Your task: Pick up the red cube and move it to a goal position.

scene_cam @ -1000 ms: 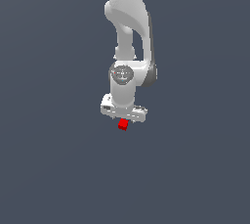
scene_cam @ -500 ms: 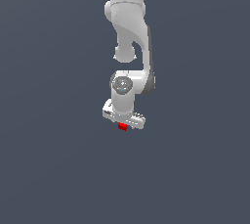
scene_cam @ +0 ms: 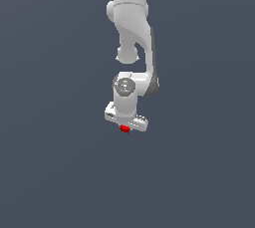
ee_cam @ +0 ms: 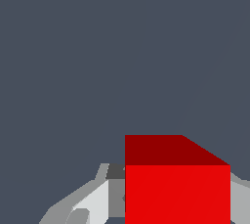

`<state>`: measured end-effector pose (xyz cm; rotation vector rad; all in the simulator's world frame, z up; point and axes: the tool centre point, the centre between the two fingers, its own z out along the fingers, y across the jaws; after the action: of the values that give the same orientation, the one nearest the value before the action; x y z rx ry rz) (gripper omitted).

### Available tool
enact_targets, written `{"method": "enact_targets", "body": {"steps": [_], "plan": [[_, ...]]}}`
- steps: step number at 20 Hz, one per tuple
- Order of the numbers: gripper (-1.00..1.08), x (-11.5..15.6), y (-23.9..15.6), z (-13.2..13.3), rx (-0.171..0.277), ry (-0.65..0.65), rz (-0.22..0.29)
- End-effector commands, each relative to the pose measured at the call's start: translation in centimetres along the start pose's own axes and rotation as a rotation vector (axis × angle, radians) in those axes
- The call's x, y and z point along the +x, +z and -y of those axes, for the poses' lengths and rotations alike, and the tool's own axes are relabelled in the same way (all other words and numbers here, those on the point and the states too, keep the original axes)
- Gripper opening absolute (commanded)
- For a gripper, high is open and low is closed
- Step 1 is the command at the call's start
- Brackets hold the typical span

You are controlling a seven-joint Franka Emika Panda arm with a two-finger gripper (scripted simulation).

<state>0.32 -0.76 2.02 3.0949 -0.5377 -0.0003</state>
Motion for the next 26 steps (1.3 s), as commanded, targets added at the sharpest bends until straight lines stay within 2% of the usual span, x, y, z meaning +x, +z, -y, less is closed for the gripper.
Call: {"method": "enact_targets", "body": {"steps": [1,9,20,26], "plan": [[-1.0,0.0,0.0,-0.1,0.0,0.001,0.0],[-1.0,-0.2,-1.2,-0.6,0.0,0.0,0.0],[-1.0,-0.9,-6.8,-3.5,0.001,0.001,0.0],[-1.0,-1.0,-8.4,-4.3,0.001,0.001,0.0]]}}
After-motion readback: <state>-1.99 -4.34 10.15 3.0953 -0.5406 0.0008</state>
